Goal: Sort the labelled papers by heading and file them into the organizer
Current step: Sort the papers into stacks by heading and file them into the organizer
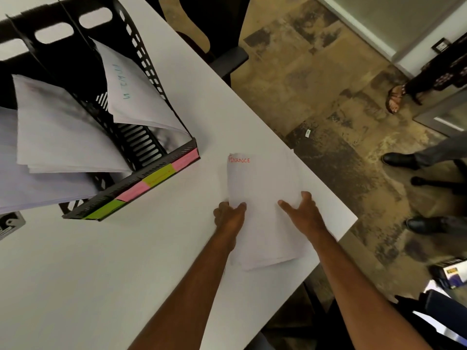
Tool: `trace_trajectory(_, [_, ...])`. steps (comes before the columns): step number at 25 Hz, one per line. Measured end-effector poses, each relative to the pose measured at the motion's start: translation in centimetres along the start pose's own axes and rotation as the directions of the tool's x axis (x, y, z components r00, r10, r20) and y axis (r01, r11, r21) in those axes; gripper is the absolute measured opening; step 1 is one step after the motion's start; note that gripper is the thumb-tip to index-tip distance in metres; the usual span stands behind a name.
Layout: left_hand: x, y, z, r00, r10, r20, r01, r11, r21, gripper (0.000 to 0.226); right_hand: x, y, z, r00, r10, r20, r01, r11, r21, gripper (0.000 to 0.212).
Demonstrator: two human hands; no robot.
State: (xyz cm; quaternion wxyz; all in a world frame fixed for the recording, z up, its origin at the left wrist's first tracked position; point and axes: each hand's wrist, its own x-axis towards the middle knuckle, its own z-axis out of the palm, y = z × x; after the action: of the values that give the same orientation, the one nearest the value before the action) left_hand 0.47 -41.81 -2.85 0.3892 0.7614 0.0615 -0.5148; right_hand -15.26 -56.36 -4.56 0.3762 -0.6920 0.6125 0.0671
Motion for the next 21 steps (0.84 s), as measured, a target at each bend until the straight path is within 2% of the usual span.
trace_trajectory(2, [0.1, -1.0, -0.7, 0.992, 0.049, -0.119, -0.038, 0.995, 0.090, 0.059, -0.6, -0.3, 1.0, 0.996, -0.022, 0.091, 0.016, 0.998, 0.066, 0.067])
trace_trajectory(4, [0.2, -1.9, -1.9, 0.970, 0.125, -0.209, -0.108, 0.990, 0.087, 0.037, -1.5, -1.0, 2.1, 0.984, -0.044, 0.173, 0.003, 0.973, 0.230, 0.052])
trace_trajectory(6, [0.1, -2.7, -3.5, 0.957, 0.175, -0.231, -0.174, 0.984, 0.026, 0.020, -2.7, -2.0, 3.1, 0.966, -0.056, 0.251, -0.047, 0.922, 0.384, 0.045])
trace_trajectory(9, [-0.8, -3.3, -6.9, 0.973, 0.158, -0.170, -0.186, 0.969, -0.165, 0.018, -5.0, -4.2, 4.9, 0.947, -0.160, 0.279, 0.016, 0.890, 0.456, 0.033])
trace_trajectory(12, [-3.0, -3.1, -11.1, 0.976, 0.179, -0.126, -0.215, 0.889, -0.405, 0.034, -7.9, -7.0, 5.4, 0.930, -0.275, 0.246, 0.105, 0.836, 0.539, 0.029])
trace_trajectory(14, [-5.0, -2.9, -14.2, 0.956, 0.277, -0.101, -0.291, 0.837, -0.463, 0.037, -10.2, -8.7, 5.3, 0.916, -0.351, 0.195, 0.168, 0.776, 0.608, 0.033])
trace_trajectory(17, [-8.6, -2.8, -18.0, 0.856, 0.511, -0.085, -0.493, 0.754, -0.434, 0.039, -13.2, -10.6, 4.7, 0.896, -0.436, 0.078, 0.270, 0.677, 0.685, 0.041])
trace_trajectory(21, [-12.4, -4.0, -20.2, 0.769, 0.617, -0.168, -0.637, 0.716, -0.286, 0.031, -16.6, -11.0, 4.3, 0.875, -0.482, -0.049, 0.363, 0.585, 0.725, 0.035])
